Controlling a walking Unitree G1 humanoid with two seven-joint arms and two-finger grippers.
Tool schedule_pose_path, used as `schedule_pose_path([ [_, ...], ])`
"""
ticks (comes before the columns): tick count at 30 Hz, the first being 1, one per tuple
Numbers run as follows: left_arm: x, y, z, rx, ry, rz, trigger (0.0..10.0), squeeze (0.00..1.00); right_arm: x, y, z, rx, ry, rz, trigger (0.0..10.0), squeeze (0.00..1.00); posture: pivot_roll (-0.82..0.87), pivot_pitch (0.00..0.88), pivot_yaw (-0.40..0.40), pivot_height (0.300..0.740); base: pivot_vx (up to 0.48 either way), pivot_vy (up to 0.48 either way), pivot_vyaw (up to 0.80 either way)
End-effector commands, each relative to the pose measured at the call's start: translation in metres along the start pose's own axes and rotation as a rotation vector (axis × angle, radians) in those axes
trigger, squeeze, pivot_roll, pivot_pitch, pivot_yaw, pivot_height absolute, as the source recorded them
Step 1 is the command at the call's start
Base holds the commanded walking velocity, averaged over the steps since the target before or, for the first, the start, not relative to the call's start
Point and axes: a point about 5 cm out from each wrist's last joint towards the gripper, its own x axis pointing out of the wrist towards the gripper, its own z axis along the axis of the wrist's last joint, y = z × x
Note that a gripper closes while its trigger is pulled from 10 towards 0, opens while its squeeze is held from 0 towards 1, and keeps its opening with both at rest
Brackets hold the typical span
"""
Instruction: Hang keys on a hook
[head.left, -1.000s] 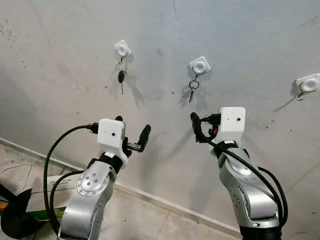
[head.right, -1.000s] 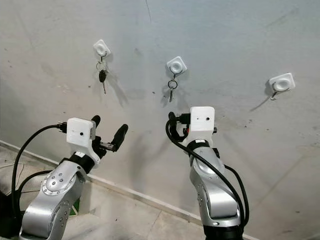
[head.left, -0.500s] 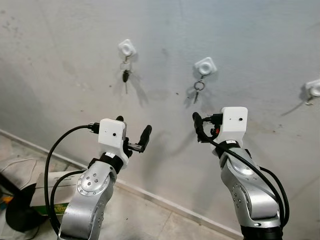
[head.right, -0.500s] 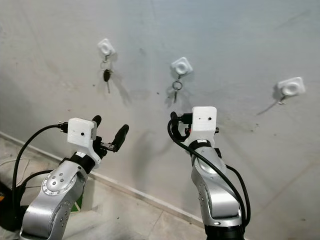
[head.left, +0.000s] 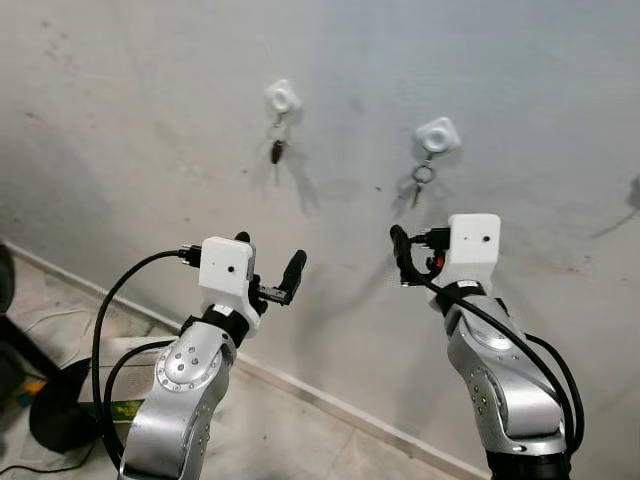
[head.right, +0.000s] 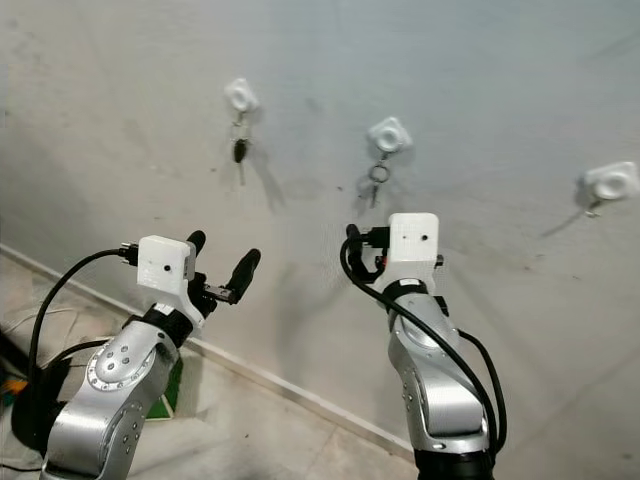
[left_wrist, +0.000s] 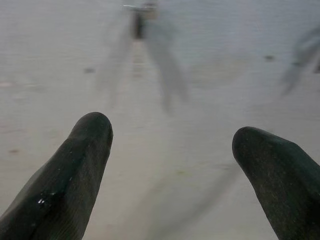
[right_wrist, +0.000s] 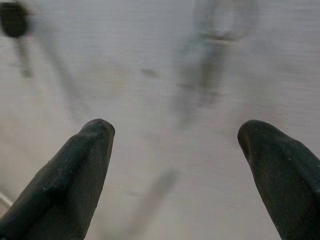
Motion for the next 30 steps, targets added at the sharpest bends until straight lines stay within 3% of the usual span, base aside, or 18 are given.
schedule_pose_path([
  [1, 0.0, 0.002, 0.002, 0.007, -0.002, 0.01, 10.0, 0.0, 0.001, 0.005, 0.001, -0.001, 0.005, 0.014, 10.0, 0.0, 0.04, 0.0, -0.006, 0.74, 0.0, 0.48, 0.0],
  [16, 0.003, 0.006, 0.002, 0.033, -0.004, 0.01, 10.0, 0.0, 0.0, -0.006, 0.003, -0.025, -0.009, -0.019, 10.0, 0.0, 0.04, 0.0, 0.001, 0.74, 0.0, 0.441, 0.0],
  [25, 0.004, 0.01, 0.001, 0.042, -0.011, 0.03, 10.0, 0.0, 0.004, -0.008, 0.005, 0.007, -0.012, -0.033, 10.0, 0.0, 0.03, 0.0, -0.002, 0.74, 0.0, 0.0, 0.0],
  [30, 0.006, 0.006, 0.001, 0.031, -0.017, 0.022, 10.0, 0.0, 0.004, -0.006, 0.006, 0.011, -0.009, -0.028, 10.0, 0.0, 0.02, 0.0, -0.006, 0.74, 0.0, 0.0, -0.8],
])
